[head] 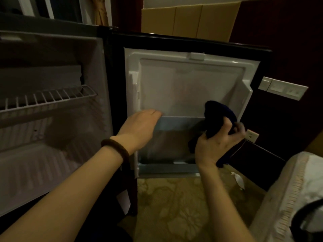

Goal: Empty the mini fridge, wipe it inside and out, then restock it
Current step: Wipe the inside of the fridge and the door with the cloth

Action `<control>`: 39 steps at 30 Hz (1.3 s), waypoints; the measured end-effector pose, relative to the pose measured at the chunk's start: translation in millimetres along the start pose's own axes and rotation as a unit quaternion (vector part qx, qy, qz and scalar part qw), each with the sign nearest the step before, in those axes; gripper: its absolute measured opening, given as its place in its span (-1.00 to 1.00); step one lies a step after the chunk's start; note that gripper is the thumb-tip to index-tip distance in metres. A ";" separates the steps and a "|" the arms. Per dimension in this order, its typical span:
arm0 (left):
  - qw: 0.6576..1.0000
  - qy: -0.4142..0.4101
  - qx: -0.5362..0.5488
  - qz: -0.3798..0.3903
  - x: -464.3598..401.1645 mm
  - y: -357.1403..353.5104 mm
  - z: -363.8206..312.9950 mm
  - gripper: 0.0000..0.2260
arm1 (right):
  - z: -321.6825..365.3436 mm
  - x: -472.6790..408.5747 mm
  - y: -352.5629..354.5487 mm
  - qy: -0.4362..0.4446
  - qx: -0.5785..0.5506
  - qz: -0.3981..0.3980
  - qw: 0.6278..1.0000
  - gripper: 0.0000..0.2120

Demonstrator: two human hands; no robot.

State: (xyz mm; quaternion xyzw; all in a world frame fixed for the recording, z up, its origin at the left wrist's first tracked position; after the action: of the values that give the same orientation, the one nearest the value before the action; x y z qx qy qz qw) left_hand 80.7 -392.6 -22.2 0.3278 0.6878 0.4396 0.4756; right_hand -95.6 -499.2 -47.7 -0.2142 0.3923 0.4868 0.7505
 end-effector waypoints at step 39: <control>0.991 -0.016 -0.016 -0.132 -4.9 -1.0 -8.6 -0.94 | 65.5 -65.2 -49.9 0.282 0.381 0.332 0.815 -0.69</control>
State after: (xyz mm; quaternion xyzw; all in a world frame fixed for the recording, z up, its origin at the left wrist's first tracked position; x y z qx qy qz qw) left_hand 74.2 -399.8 -20.0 0.2338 0.7099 0.3789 0.5457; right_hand -40.0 -511.5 40.6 0.1043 0.7883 0.4366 0.4209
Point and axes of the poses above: each hand's wrist, its own x-axis away from the middle knuckle, its own y-axis out of the back of the hand, z = x × y, the point moved 9 cm from there along -x, towards the middle knuckle
